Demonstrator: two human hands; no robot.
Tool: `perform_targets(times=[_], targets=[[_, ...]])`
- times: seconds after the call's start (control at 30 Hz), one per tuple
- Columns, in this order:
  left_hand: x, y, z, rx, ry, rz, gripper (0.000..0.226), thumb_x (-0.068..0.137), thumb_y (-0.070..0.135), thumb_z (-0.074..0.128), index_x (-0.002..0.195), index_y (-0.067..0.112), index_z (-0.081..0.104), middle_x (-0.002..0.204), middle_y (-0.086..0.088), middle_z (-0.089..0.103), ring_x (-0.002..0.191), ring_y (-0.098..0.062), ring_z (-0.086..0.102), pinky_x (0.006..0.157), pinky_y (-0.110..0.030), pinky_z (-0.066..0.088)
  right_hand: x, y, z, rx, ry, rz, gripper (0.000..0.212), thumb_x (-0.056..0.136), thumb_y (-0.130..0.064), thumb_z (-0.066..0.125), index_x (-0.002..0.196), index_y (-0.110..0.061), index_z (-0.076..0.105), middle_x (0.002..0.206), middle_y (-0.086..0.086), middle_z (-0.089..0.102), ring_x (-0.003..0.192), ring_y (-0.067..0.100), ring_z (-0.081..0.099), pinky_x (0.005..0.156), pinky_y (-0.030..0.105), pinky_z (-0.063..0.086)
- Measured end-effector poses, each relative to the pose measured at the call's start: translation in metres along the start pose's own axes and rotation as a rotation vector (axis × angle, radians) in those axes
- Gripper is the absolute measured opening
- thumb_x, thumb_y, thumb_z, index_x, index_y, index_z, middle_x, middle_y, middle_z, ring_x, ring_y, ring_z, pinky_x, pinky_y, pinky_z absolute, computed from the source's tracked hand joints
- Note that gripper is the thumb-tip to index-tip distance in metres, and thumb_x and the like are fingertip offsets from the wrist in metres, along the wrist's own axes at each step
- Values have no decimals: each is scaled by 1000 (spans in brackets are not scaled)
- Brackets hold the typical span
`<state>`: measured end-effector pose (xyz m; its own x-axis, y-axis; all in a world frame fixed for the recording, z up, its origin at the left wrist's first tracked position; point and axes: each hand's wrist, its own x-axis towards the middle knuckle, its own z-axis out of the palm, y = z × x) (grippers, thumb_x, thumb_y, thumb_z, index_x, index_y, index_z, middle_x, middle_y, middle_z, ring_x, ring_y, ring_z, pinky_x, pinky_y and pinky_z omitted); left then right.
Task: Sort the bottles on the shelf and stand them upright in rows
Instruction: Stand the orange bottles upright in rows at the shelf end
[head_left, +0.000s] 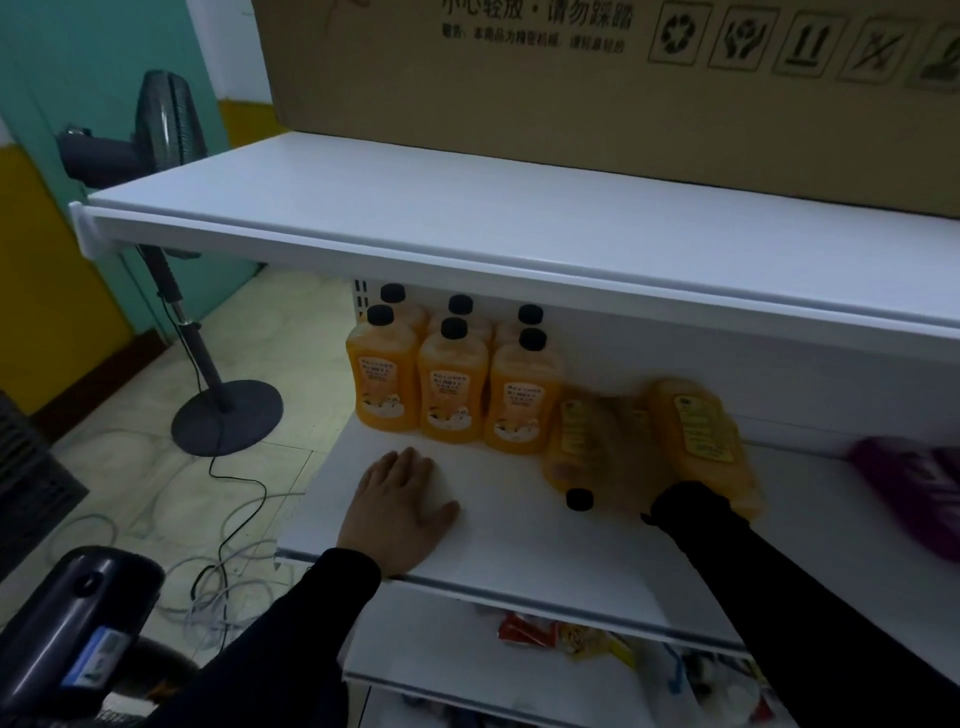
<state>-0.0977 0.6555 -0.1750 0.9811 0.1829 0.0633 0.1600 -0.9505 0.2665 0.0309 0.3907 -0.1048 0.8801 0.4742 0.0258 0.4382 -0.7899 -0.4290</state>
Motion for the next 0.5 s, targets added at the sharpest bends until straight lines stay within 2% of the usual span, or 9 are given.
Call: perform_targets(times=[0.07,0.13,0.27,0.4,0.43,0.5], targets=[[0,2,-1,-9,-2,17,82,89,70,31,151,17,27,159,-8,21,147,-25,15,120,-36,8,-14,13,5,-190,-136,-24,109,73,-67,67,154,-27,6,161,3,0,147,28,6,117,44,11],[3,10,-3,-32,-19,63,80,89,69,33,151,19,28,159,-5,23,146,-22,17,119,-33,8,-20,17,10,-347,-229,-63,102,77,-71,58,153,-33,3,162,2,-7,149,28,-2,118,47,6],[9,44,-10,-147,-64,161,77,87,70,34,151,28,24,158,3,24,144,-18,21,116,-30,15,-19,13,5,-425,-219,-137,81,87,-63,52,153,-34,14,162,4,6,146,28,17,116,43,24],[19,78,-17,-232,-65,266,72,92,56,49,152,27,22,158,2,23,143,-16,22,114,-26,19,-26,12,-20,-362,-194,-225,70,91,-55,51,151,-32,24,158,1,25,143,21,28,114,31,21],[22,86,-18,-254,-69,285,73,92,52,53,152,27,21,159,2,21,144,-15,20,113,-24,18,-29,13,-31,-299,-177,-229,69,88,-55,56,148,-33,32,154,-2,35,138,19,36,110,28,25],[27,103,-19,-300,-76,304,75,92,46,57,153,26,19,160,2,17,145,-15,17,113,-24,18,-35,13,-54,-184,-127,-267,62,79,-57,64,136,-40,48,133,-13,55,117,12,54,95,19,36]])
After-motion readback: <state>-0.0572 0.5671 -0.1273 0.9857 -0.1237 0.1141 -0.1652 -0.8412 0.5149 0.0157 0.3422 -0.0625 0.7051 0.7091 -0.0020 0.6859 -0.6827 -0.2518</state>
